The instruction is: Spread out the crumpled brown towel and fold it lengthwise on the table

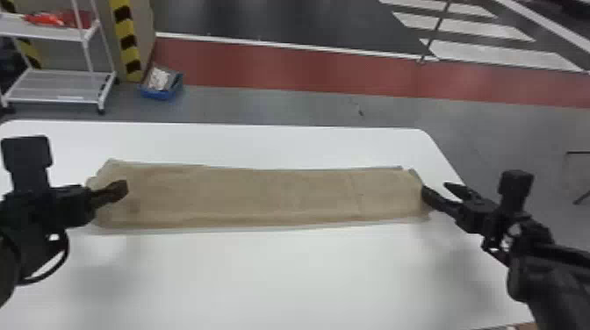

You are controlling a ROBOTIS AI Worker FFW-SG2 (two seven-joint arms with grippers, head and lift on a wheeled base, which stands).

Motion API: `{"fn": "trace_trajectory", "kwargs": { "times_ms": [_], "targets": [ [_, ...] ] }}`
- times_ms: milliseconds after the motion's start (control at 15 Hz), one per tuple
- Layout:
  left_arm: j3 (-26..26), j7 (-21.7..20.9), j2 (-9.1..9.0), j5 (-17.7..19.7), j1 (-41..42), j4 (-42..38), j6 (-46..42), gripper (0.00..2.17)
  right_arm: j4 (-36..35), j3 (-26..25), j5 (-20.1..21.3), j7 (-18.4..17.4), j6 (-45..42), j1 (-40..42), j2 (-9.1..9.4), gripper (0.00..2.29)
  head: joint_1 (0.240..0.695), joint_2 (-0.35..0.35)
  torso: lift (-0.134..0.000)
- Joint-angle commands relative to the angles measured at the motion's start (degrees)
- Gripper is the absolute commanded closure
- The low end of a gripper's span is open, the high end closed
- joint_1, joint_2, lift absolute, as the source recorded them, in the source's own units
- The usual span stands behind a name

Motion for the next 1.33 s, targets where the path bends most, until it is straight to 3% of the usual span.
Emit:
{"fn": "trace_trajectory", "kwargs": {
  "times_ms": [0, 133, 267, 333, 600, 1133, 1267],
  "targets": [
    [0.1, -0.1, 0.0, 0.0, 0.6, -0.6, 0.3, 0.52, 0.1, 0.0, -0.1, 0.0, 0.0, 0.0, -0.08, 0.4, 0.695, -0.214, -0.124],
    [0.1, 0.0, 0.0, 0.0, 0.6, -0.8, 0.3, 0.77, 0.1, -0.1, -0.1, 0.0, 0.0, 0.0, -0.08, 0.4, 0.695, -0.215, -0.124],
    [0.3, 0.5, 0.0, 0.0, 1.1, -2.2, 0.2, 0.89, 0.1, -0.1, -0.1, 0.0, -0.2, 0.0, -0.08, 0.4, 0.695, -0.216, -0.124],
    [0.3, 0.7, 0.0, 0.0, 1.3, -2.2, 0.3, 1.22, 0.2, -0.1, -0.1, 0.0, -0.5, 0.0, -0.08, 0.4, 0.695, -0.216, -0.124],
    [0.9, 0.1, 0.26, 0.0, 2.2, -3.7, 0.5, 1.35, 0.2, 0.0, -0.1, -0.2, -0.7, -0.1, 0.01, 0.4, 0.695, -0.216, -0.124],
    [2.6, -0.3, 0.26, 1.0, 5.1, -7.6, 1.4, 1.35, -1.2, 1.2, 0.0, 0.0, 1.9, -0.4, 0.36, 0.41, 0.695, -0.207, -0.124],
    [2.5, -0.3, 0.26, 1.0, 5.4, -7.9, 1.4, 1.35, -1.2, 1.5, 0.0, 0.1, 2.1, -0.4, 0.53, 0.75, 0.695, -0.204, -0.124]
  ]
}}
